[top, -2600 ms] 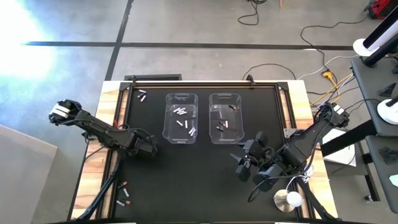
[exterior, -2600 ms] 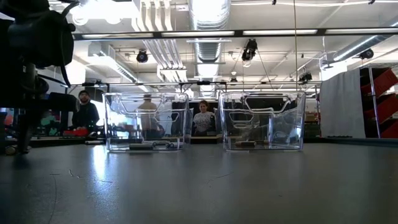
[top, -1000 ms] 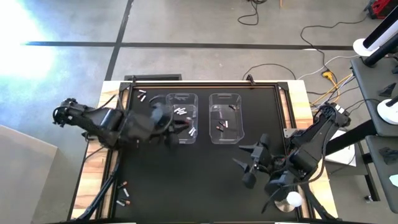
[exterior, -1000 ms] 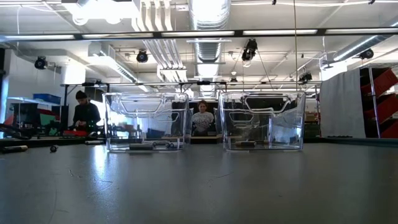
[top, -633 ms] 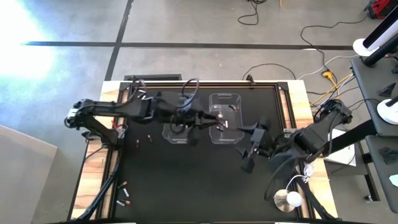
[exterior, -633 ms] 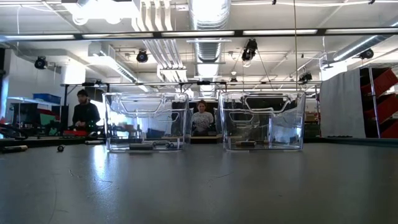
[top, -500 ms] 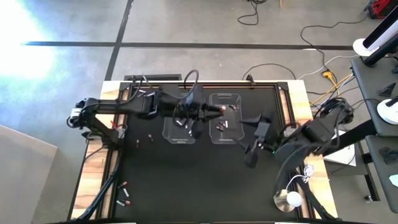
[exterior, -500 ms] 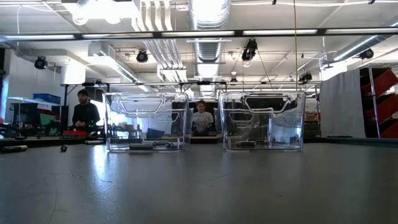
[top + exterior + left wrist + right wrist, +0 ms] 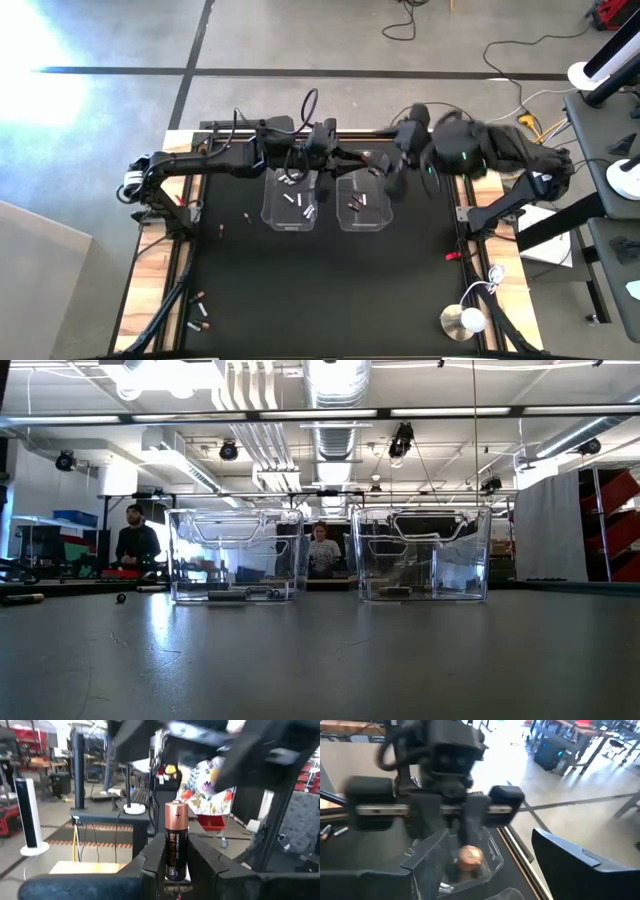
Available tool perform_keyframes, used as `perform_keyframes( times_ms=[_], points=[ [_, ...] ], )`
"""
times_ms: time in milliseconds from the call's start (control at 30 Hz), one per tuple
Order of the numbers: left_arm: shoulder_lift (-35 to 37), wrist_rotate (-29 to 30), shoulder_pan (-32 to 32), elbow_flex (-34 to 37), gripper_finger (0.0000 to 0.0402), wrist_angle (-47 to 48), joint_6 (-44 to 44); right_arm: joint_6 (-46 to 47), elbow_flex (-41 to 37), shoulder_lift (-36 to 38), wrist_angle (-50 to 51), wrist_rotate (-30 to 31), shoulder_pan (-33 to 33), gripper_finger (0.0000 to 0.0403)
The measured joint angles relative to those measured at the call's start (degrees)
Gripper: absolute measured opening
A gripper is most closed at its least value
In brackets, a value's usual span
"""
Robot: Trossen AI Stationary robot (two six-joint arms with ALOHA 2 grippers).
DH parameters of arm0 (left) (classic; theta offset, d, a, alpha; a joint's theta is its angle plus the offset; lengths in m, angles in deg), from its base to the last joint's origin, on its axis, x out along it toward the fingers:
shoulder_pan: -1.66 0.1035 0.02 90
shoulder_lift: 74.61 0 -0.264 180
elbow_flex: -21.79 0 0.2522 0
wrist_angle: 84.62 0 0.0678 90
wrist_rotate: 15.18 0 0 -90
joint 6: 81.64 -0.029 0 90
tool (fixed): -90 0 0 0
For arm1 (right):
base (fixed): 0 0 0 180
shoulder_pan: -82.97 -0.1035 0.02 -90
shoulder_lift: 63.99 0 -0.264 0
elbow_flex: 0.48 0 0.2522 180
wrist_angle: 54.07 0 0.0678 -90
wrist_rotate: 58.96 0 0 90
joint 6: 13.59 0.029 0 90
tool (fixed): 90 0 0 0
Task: Sort batteries
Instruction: Put the black battery into the right transparent bin
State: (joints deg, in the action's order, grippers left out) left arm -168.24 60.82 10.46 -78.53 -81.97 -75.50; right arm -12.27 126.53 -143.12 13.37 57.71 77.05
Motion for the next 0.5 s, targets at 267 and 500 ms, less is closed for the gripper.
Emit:
perform_keyframes(
  times_ms=[267,500],
  points=[
    [0.44,3.11,-0.03,0.00,0.0049,-5.20,1.47,-1.41,0.00,0.04,-3.16,-19.98,8.81,0.0221],
    [0.31,5.53,0.03,-0.02,0.0049,-9.13,2.35,-1.40,-0.05,-0.09,-3.25,-22.63,9.69,0.0163]
  ],
)
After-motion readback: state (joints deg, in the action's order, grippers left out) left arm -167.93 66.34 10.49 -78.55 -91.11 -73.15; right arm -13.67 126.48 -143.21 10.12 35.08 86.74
